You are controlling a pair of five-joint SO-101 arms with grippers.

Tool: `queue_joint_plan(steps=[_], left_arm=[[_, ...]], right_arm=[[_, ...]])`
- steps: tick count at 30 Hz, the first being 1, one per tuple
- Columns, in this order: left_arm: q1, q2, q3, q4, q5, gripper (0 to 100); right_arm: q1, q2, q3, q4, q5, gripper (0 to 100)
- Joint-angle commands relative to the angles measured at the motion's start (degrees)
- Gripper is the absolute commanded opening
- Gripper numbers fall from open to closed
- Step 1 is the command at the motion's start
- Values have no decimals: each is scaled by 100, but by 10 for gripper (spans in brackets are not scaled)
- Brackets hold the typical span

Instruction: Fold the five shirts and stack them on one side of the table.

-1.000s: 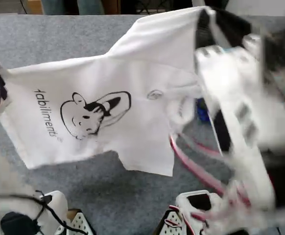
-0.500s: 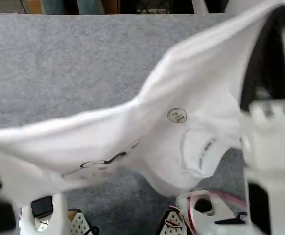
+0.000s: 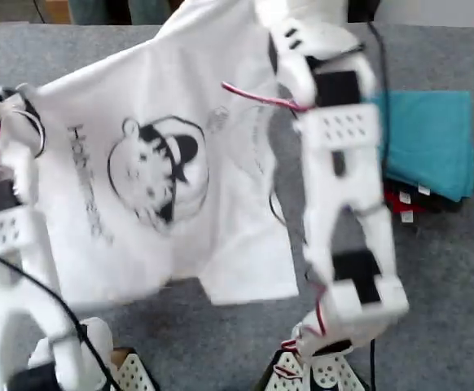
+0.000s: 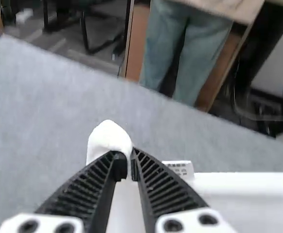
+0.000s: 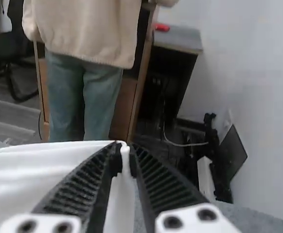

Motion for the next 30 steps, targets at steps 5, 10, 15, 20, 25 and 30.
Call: queue_joint_plan(steps=[5,10,15,20,25,30], left_arm=[[-22,2233,-1947,53,-316,29],[-4,2347,-2633,1670,-316,29],[-13,2101,-2237,3068,-316,29],[-31,1837,-901,3446,-325,29],[-40,1345,892,2725,-325,29],[-418,809,2044,1820,-325,29]], right_arm=[[-97,1490,-2466,897,-35,14],[-141,1859,-3776,2743,35,14],[-264,1965,-4470,4949,448,14],[-440,2062,-4637,6629,422,14],[-316,1895,-3829,6681,158,14],[-369,927,-1824,6637,185,14]])
